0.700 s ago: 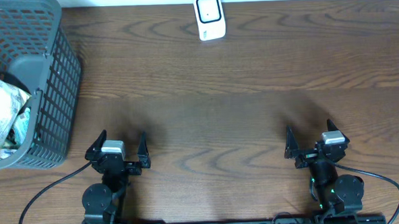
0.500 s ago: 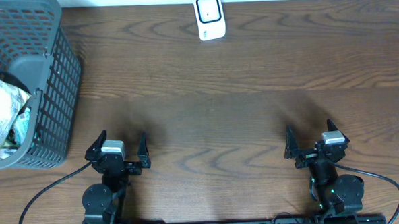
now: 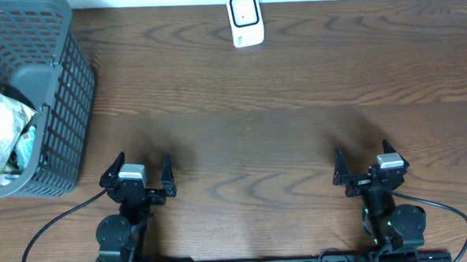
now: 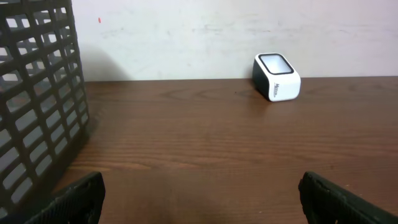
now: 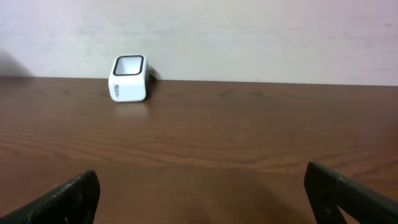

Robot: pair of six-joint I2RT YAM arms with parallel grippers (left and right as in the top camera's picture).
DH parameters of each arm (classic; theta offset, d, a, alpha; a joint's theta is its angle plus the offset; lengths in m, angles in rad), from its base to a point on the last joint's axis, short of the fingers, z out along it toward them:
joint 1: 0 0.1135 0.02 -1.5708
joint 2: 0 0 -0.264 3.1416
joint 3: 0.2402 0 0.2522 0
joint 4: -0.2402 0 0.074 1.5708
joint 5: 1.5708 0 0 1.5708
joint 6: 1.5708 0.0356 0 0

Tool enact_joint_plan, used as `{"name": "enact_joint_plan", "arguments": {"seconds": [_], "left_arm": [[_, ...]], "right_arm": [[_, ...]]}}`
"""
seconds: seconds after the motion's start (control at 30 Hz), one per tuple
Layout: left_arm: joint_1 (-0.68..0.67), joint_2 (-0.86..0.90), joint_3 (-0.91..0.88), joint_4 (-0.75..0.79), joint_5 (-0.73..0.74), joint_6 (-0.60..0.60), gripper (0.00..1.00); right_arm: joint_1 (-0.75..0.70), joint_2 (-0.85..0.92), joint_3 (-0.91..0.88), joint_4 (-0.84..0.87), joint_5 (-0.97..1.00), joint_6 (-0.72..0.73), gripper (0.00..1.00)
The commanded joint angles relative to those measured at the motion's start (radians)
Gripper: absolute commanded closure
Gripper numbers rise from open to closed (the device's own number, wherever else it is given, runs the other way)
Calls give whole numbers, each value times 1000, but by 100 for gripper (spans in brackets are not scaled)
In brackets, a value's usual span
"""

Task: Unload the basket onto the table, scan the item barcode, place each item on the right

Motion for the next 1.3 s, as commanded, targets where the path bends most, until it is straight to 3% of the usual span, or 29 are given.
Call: {"name": "enact_joint_plan", "arguments": {"seconds": [0.0, 1.1, 1.27], "left_arm": [[6, -6, -14, -39, 6, 14, 2], [6, -6, -14, -39, 6, 14, 2], [5, -6, -14, 49, 203, -67, 2]], "right_arm": [[0, -3, -1, -4, 5, 10, 1], [0, -3, -1, -4, 5, 10, 1], [0, -3, -1, -4, 5, 10, 1]]}}
